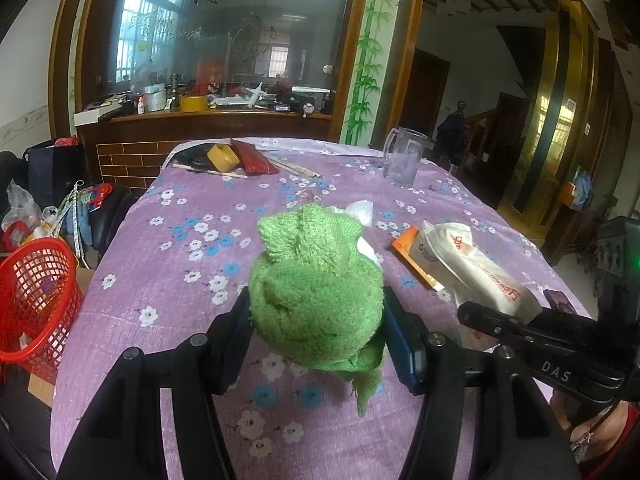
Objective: Collect trash
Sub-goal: 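Grasp the white paper bag with the right tool while the left tool holds the green cloth, then carry the green cloth and white paper bag toward the red basket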
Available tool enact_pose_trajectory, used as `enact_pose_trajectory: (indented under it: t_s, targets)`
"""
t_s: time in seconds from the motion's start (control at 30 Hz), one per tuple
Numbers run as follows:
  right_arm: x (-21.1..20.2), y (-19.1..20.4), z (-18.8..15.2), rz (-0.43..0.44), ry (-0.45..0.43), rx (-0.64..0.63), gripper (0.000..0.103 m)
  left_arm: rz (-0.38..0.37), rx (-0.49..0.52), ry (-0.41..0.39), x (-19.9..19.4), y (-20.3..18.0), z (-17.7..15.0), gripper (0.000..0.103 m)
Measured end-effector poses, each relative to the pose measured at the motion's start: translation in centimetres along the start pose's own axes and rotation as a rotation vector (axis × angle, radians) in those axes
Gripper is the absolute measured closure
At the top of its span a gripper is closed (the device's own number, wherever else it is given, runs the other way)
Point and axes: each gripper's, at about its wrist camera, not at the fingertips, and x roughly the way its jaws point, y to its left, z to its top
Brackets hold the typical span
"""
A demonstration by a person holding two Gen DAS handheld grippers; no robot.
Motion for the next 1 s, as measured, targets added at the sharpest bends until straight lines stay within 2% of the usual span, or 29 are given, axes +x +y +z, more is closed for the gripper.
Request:
enact_pose_trajectory:
  t_s: [0.47, 1.0]
  targets:
    - [-3.1, 1.8, -0.5, 0.006, -0.040, -0.033, 0.082, 0.000, 0.001, -0.017, -1.7, -0.1, -0.6, 0.044]
    - [-2.8, 2.1, -0.8, 0.015, -0.024, -0.032, 0.082, 0.004, -0.011, -0.020, -2.0, 0.3, -0.7, 0.044]
